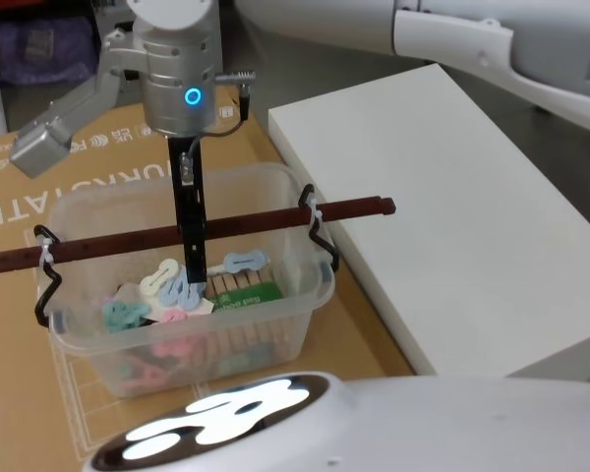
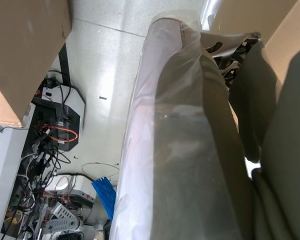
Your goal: Use one hand to grasp the basket and place it at the designated location.
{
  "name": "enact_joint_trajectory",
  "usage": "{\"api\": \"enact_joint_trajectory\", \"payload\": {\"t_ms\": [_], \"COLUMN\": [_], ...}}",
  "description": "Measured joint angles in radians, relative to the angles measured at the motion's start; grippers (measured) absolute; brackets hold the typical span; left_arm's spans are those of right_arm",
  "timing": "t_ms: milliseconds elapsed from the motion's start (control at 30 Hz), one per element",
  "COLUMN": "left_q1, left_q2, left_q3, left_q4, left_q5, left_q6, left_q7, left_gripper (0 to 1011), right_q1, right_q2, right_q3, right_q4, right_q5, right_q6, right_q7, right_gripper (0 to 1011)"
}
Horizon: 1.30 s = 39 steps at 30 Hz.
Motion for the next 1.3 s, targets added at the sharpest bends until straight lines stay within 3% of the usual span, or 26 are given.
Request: {"api": "enact_joint_trajectory", "payload": {"t_ms": [1167,1300], "left_q1": [0.0,0.0], "left_q2": [0.0,0.0], "left_q3": [0.0,0.0], "left_q4": [0.0,0.0], "left_q5": [0.0,0.0], "left_q6": [0.0,0.0], "left_q7": [0.0,0.0], "left_gripper": [0,0], "right_q1": [-0.016,-0.016], "right_q2": [-0.033,-0.033], "right_q3": [-0.004,-0.004], "right_q4": [0.054,0.052], "right_q5": [-0.004,-0.004], "right_q6": [-0.025,-0.024], "right_q7": [0.01,0.01], "right_gripper": [1000,935]}}
